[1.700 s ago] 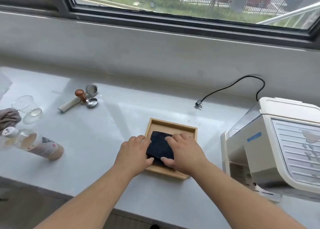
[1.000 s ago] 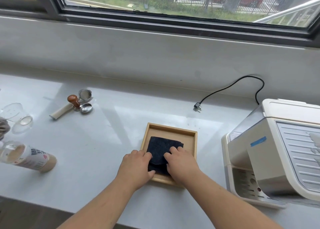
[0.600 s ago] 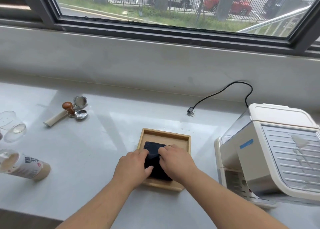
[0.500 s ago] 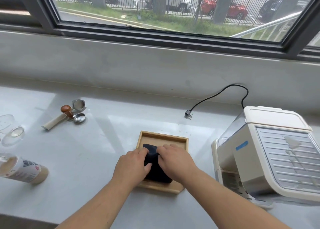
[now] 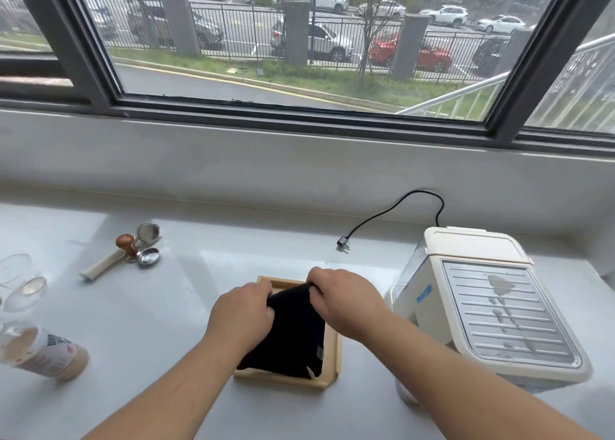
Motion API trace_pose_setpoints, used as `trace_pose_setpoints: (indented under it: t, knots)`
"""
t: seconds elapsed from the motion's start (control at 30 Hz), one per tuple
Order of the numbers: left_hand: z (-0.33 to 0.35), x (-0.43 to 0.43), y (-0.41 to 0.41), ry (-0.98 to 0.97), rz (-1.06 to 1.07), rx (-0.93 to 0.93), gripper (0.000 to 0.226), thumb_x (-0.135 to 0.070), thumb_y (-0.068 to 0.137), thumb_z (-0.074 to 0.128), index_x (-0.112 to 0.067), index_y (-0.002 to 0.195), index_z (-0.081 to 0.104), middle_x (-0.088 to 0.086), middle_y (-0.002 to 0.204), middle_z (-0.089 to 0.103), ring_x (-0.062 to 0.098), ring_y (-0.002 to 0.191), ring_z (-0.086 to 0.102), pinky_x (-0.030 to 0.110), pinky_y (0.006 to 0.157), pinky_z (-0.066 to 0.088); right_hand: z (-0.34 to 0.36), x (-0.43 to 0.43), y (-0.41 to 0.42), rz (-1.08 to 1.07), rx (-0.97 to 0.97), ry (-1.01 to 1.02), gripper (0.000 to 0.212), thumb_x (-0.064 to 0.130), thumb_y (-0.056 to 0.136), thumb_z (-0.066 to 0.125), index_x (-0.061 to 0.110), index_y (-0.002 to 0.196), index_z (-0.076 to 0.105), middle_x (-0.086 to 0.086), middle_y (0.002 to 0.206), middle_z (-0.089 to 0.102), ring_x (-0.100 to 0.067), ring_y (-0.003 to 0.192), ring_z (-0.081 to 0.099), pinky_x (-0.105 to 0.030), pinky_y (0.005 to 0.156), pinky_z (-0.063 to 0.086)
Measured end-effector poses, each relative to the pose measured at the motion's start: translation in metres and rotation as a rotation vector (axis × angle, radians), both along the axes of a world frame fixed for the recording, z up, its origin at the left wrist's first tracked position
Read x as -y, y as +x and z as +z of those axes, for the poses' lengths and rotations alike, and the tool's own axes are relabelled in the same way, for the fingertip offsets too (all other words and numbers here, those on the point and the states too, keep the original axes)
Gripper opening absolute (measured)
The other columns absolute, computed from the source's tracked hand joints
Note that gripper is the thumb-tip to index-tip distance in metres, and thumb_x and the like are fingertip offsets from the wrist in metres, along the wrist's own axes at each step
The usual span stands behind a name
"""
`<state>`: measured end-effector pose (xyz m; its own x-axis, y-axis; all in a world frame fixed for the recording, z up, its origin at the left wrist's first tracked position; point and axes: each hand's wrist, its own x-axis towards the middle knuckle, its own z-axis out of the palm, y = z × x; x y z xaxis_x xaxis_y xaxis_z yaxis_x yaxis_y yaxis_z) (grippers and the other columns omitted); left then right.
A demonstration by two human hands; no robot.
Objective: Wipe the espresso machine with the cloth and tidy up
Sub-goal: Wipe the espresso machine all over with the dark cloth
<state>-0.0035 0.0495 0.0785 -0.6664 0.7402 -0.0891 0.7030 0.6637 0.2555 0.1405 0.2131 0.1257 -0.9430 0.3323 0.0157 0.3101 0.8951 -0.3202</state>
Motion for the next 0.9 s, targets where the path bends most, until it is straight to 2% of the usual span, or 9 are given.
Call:
trace_pose_setpoints:
  t: [0.17, 0.33, 0.47, 0.57, 0.7, 0.8, 0.9]
  knots:
    - [0.031, 0.001, -0.007, -0.026, 0.040, -0.031, 0.017, -0.021, 0.089, 0.046, -0.030, 0.101, 0.053, -0.010, 0.079, 0.058, 0.018, 0.072, 0.057, 0.031, 0.051, 0.036, 0.036, -0.013, 0.010, -0.030, -0.042, 0.038, 0.022, 0.034, 0.106, 0.036, 0.021, 0.109, 0.054, -0.002, 0.085, 0.066, -0.029, 0.076, 0.057, -0.041, 0.063, 0.048]
    - [0.071, -0.009, -0.010, 0.094, 0.090, -0.055, 0.020, -0.025, 0.094, 0.046, -0.034, 0.103, 0.061, -0.012, 0.083, 0.063, 0.019, 0.079, 0.058, 0.030, 0.054, 0.036, 0.071, -0.026, 0.021, -0.072, -0.059, 0.061, 0.021, 0.034, 0.107, 0.037, 0.021, 0.109, 0.053, -0.004, 0.085, 0.068, -0.035, 0.075, 0.060, -0.041, 0.060, 0.048]
    - [0.109, -0.023, -0.015, 0.117, 0.061, -0.149, 0.019, -0.028, 0.094, 0.048, -0.036, 0.104, 0.062, -0.011, 0.088, 0.065, 0.020, 0.081, 0.056, 0.030, 0.054, 0.035, 0.102, -0.043, 0.034, -0.094, -0.083, 0.101, 0.019, 0.034, 0.108, 0.039, 0.021, 0.110, 0.052, 0.000, 0.085, 0.063, -0.033, 0.076, 0.056, -0.038, 0.059, 0.037]
    - [0.138, -0.036, -0.014, 0.085, 0.010, -0.206, 0.018, -0.027, 0.089, 0.049, -0.035, 0.101, 0.058, -0.011, 0.095, 0.066, 0.021, 0.082, 0.057, 0.032, 0.058, 0.038, 0.126, -0.054, 0.044, -0.103, -0.112, 0.122, 0.018, 0.034, 0.108, 0.039, 0.021, 0.108, 0.051, 0.002, 0.081, 0.056, -0.034, 0.075, 0.056, -0.040, 0.060, 0.042]
    - [0.176, -0.052, -0.010, 0.091, -0.013, -0.235, 0.008, -0.040, 0.090, 0.049, -0.034, 0.094, 0.053, -0.010, 0.084, 0.060, 0.021, 0.080, 0.058, 0.032, 0.057, 0.038, 0.157, -0.071, 0.057, -0.170, -0.169, 0.135, 0.018, 0.037, 0.108, 0.039, 0.023, 0.109, 0.052, -0.002, 0.086, 0.064, -0.034, 0.075, 0.056, -0.039, 0.060, 0.042]
    - [0.205, -0.067, -0.006, 0.141, 0.012, -0.193, 0.016, -0.048, 0.091, 0.050, -0.034, 0.092, 0.058, -0.010, 0.086, 0.063, 0.020, 0.082, 0.059, 0.029, 0.054, 0.037, 0.178, -0.086, 0.068, -0.244, -0.223, 0.082, 0.018, 0.036, 0.107, 0.041, 0.024, 0.109, 0.055, 0.001, 0.082, 0.064, -0.031, 0.074, 0.058, -0.041, 0.064, 0.051]
    - [0.232, -0.085, 0.002, 0.204, 0.014, -0.081, 0.017, -0.046, 0.090, 0.052, -0.031, 0.088, 0.061, -0.011, 0.089, 0.068, 0.014, 0.083, 0.062, 0.034, 0.067, 0.053, 0.193, -0.099, 0.078, -0.296, -0.270, 0.058, 0.017, 0.035, 0.106, 0.042, 0.026, 0.107, 0.056, 0.002, 0.080, 0.065, -0.029, 0.075, 0.062, -0.043, 0.066, 0.055]
